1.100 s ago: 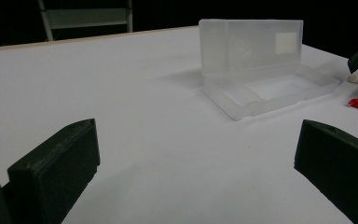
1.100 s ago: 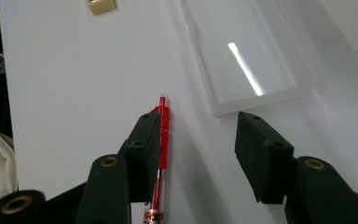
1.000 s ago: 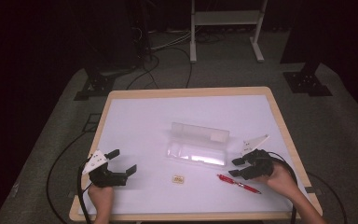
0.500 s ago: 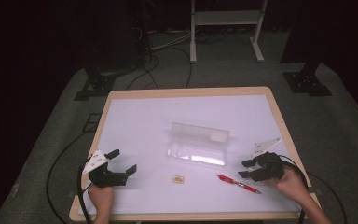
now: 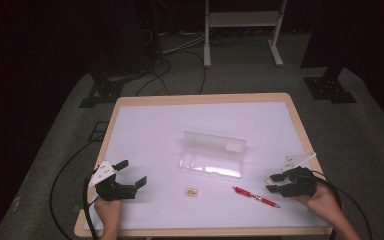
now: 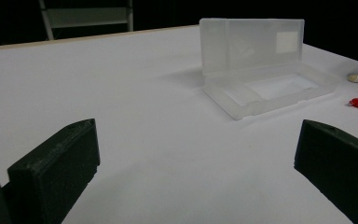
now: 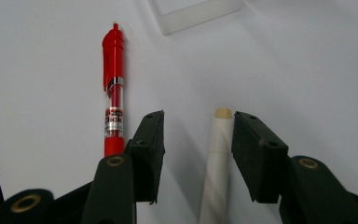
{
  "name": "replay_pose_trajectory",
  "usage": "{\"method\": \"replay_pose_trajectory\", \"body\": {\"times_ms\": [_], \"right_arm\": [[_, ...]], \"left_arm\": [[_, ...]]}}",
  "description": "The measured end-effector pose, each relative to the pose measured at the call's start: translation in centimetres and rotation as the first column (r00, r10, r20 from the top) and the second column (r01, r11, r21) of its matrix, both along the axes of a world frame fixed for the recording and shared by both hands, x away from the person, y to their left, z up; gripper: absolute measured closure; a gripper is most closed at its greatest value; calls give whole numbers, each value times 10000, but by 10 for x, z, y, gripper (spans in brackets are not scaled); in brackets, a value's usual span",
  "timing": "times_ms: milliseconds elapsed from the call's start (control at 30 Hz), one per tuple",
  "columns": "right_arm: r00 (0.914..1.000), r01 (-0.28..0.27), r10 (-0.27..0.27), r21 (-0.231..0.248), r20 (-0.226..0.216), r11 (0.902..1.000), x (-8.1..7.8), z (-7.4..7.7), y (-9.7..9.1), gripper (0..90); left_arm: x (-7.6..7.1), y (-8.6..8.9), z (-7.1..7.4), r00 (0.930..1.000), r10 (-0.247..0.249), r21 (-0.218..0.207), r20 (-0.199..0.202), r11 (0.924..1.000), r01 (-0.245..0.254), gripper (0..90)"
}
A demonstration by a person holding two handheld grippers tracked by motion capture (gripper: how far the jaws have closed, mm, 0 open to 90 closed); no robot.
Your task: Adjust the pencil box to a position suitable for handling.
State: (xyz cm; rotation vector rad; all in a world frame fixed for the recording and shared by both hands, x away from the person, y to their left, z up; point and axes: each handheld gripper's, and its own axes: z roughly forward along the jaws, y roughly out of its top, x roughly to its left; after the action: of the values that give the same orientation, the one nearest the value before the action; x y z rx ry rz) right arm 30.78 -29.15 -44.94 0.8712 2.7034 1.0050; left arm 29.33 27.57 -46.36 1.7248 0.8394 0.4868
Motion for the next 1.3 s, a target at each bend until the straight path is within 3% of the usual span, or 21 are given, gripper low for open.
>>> {"method": "replay_pose_trajectory", "body": {"times_ms": [633, 1300], "right_arm": [[9982, 597, -599, -291, -85, 9978, -13, -10, -25, 598], [9984, 536, -523, -582, 231, 9969, -22, -12, -29, 762]], "left_arm": [[0, 0, 0, 10000, 6, 9, -7, 10000, -6, 0], [0, 0, 0, 10000, 6, 9, -10, 10000, -6, 0]]}}
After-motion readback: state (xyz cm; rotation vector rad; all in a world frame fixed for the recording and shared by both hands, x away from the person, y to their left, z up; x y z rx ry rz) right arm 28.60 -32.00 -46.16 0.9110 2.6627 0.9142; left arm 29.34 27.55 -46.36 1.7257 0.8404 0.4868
